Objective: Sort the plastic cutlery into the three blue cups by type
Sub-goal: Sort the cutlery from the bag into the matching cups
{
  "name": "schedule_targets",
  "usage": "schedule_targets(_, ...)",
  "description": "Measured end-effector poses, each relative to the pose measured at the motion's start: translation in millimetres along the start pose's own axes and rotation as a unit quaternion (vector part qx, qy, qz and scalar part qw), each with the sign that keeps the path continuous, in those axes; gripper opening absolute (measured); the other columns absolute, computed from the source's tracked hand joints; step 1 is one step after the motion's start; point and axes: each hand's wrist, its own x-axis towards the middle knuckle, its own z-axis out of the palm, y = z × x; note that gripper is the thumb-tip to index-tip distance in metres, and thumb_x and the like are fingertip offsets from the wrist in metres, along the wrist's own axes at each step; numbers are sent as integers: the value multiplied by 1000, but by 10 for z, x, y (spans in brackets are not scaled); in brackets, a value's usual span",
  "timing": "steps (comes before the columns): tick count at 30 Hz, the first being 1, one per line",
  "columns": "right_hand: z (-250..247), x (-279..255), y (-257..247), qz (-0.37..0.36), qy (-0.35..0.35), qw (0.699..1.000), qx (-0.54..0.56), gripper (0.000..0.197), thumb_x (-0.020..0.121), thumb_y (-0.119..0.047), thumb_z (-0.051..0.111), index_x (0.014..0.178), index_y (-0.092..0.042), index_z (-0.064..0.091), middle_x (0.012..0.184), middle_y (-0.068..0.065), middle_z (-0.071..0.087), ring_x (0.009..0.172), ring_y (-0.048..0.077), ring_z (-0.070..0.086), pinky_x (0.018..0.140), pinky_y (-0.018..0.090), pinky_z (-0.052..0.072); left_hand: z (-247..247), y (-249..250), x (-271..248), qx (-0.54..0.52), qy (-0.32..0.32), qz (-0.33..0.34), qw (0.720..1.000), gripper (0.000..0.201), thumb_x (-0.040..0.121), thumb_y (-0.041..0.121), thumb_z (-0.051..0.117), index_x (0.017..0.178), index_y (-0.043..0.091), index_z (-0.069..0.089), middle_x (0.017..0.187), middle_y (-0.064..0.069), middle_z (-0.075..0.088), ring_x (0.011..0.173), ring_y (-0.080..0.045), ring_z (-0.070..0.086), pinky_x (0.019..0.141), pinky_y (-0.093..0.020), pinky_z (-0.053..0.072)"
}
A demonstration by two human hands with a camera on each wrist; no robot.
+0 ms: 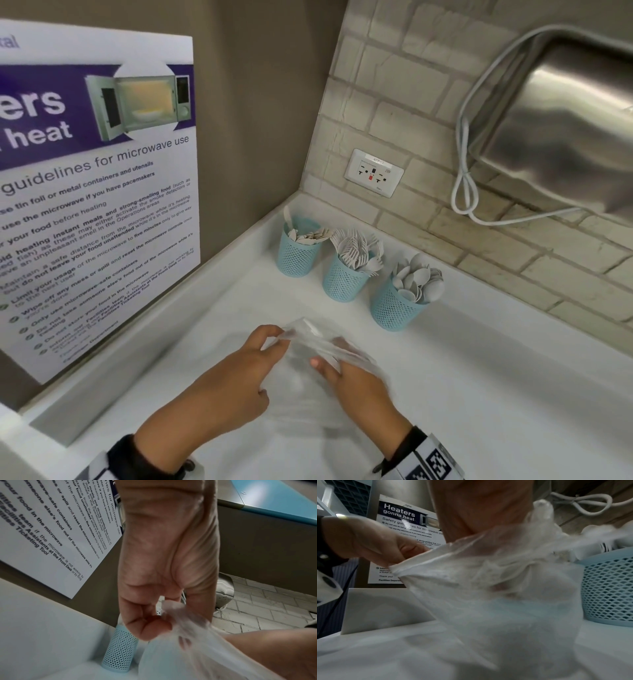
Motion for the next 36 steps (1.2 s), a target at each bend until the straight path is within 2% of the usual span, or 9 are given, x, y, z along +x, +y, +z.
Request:
schedule_targets(6,6,-31,1,9,-78,990,-115,39,98,-36,43,138,-32,44,139,-10,45,131,10,40,99,17,30,16,24,9,9,-4,-7,1000,81,84,5,47,147,41,10,140,27,3,61,-9,50,68,-30,51)
schedule_targets(11,124,-98,34,22,-215,970,-114,35,91,-33,59,121,-22,45,85,-12,41,93,15,46,76,22,31,36,45,11,-9,16,-6,1000,87,83,2,46,147,44,5,140,29,3,61,-11,49,71,-31,52)
schedule_targets(15,147,-104,51,-20,-222,969,-103,5,94,-26,50,97,-25,54,85,-9,43,86,14,49,64,23,31,29,27,16,-14,22,-12,1000,87,82,2,44,145,46,4,141,28,4,62,-10,50,69,-30,50)
schedule_targets(20,-131,-79,74,-50,-250,962,103,17,90,-22,53,80,-36,54,79,-19,56,82,-1,51,83,25,42,8,-38,4,-8,14,-25,1000,85,82,2,42,145,47,6,137,28,7,60,-10,48,60,-26,45)
schedule_targets(25,-565,-144,34,-85,-261,889,367,9,94,-16,54,88,-15,61,95,-3,65,119,17,58,99,25,43,17,-34,13,17,4,-33,999,85,81,1,42,146,45,8,138,27,9,65,-10,50,66,-31,50)
schedule_targets(27,-676,-137,14,-93,-217,853,466,8,91,-22,59,86,-16,62,86,-1,63,115,24,59,101,29,41,8,-22,11,25,-7,-31,999,81,82,4,44,145,43,12,138,26,10,65,-10,51,68,-32,51)
schedule_targets(31,-760,-83,-80,-61,-106,743,658,24,82,-32,74,97,-17,62,69,0,48,70,15,54,83,29,49,-7,12,9,52,-19,-23,998,67,89,31,55,144,43,20,145,19,9,104,-7,51,93,-26,46)
schedule_targets(33,-766,-70,-175,-38,-74,726,682,28,88,-35,64,108,-17,59,66,-1,41,56,10,41,65,25,47,-17,48,2,74,17,-23,997,57,81,60,54,134,49,35,145,18,9,129,-9,30,105,-27,29)
schedule_targets(36,-719,-54,-364,10,-58,729,682,35,95,-34,42,122,-14,52,64,-1,32,50,7,27,50,20,34,-28,143,2,39,129,-14,991,81,46,96,22,107,51,51,134,22,14,124,-3,20,95,-26,19)
